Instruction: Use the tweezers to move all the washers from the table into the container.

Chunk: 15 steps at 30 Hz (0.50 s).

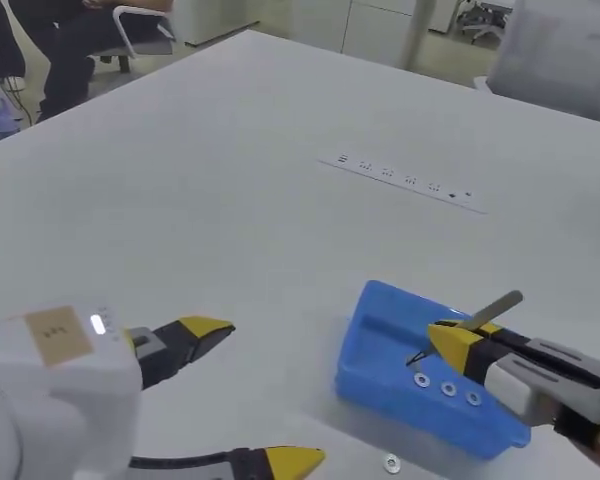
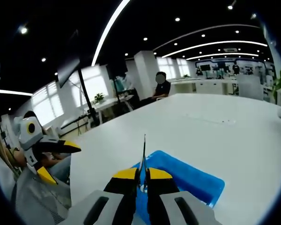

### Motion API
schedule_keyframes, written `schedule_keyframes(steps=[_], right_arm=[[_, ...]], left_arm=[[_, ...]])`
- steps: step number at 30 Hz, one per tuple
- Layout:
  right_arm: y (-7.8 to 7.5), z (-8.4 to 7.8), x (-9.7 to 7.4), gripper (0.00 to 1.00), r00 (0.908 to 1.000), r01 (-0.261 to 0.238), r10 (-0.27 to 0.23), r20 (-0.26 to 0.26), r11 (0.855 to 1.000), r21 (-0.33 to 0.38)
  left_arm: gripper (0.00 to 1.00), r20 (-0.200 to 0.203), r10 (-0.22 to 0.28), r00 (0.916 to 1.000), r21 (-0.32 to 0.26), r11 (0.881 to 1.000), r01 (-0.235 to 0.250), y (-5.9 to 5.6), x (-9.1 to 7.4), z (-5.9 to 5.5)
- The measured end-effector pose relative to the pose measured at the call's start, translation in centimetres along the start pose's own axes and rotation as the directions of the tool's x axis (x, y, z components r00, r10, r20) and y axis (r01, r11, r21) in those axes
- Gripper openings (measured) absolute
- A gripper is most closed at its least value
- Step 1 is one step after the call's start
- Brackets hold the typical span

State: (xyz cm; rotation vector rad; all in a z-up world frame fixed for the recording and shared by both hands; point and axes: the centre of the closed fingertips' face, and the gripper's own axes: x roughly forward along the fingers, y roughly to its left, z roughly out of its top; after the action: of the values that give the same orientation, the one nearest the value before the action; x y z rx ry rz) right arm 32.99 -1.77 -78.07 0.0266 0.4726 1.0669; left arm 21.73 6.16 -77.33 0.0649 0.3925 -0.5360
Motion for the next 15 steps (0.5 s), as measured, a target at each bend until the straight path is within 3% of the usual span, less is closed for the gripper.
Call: schedule_keyframes(steps=[15], right_arm=[[-1.4,-1.9,1.9,0.03,0.9971,0.007,-0.008,-0.076,1.000,-0.008]], left_arm=[[0.67,-0.010,-0.006,0.9999,0.006,1.000,0.006,-0.1,0.0,-0.2]])
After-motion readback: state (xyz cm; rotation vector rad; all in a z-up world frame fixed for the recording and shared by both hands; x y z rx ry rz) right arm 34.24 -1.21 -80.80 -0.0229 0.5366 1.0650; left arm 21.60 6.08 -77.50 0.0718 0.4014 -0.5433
